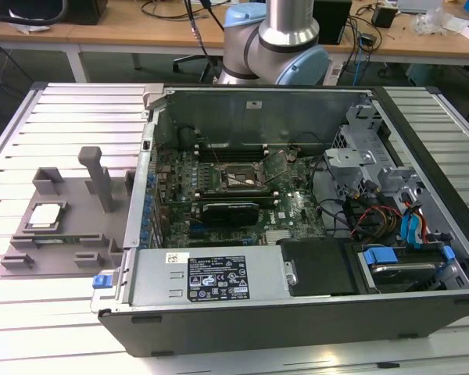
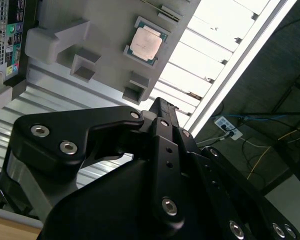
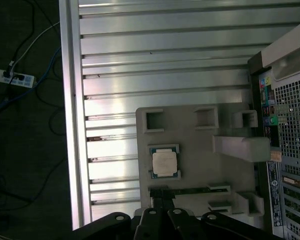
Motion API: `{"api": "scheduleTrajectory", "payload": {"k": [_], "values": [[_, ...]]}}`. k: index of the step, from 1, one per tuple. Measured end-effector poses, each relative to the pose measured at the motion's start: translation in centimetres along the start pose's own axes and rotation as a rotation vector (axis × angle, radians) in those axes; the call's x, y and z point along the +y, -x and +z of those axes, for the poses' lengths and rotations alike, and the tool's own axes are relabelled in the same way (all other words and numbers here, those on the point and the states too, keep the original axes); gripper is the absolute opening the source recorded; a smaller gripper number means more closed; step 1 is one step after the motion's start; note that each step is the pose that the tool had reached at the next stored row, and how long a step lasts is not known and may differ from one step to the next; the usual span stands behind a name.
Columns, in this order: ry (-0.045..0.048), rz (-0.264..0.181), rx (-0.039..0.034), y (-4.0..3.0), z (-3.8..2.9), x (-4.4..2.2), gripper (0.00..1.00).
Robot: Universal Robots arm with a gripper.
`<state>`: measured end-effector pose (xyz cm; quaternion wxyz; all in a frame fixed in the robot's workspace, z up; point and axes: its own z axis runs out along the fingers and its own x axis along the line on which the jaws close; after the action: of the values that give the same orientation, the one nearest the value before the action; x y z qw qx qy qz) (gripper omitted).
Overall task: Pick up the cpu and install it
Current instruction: 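Pick up the cpu and move it towards the insertion slot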
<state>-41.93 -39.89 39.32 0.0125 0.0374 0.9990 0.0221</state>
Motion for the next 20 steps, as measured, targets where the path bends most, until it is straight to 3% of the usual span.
{"api": "scheduleTrajectory", "payload": {"k": [1, 2, 5, 6, 10, 15, 20], "values": [[0.0001, 0.000, 0.0000, 0.00, 0.00, 0.00, 0.11], [0.0001, 0.000, 0.0000, 0.00, 0.00, 0.00, 0.23], [0.0000, 0.000, 0.0000, -0.01, 0.00, 0.00, 0.42], [0.0000, 0.000, 0.0000, -0.01, 0.00, 0.00, 0.42], [0.0001, 0.000, 0.0000, -0.01, 0.00, 0.00, 0.60], [-0.0383, -0.001, -0.0025, 0.31, 0.07, 0.03, 0.60], [-0.0406, -0.003, -0.0012, 1.12, 0.26, 0.10, 0.60]]}}
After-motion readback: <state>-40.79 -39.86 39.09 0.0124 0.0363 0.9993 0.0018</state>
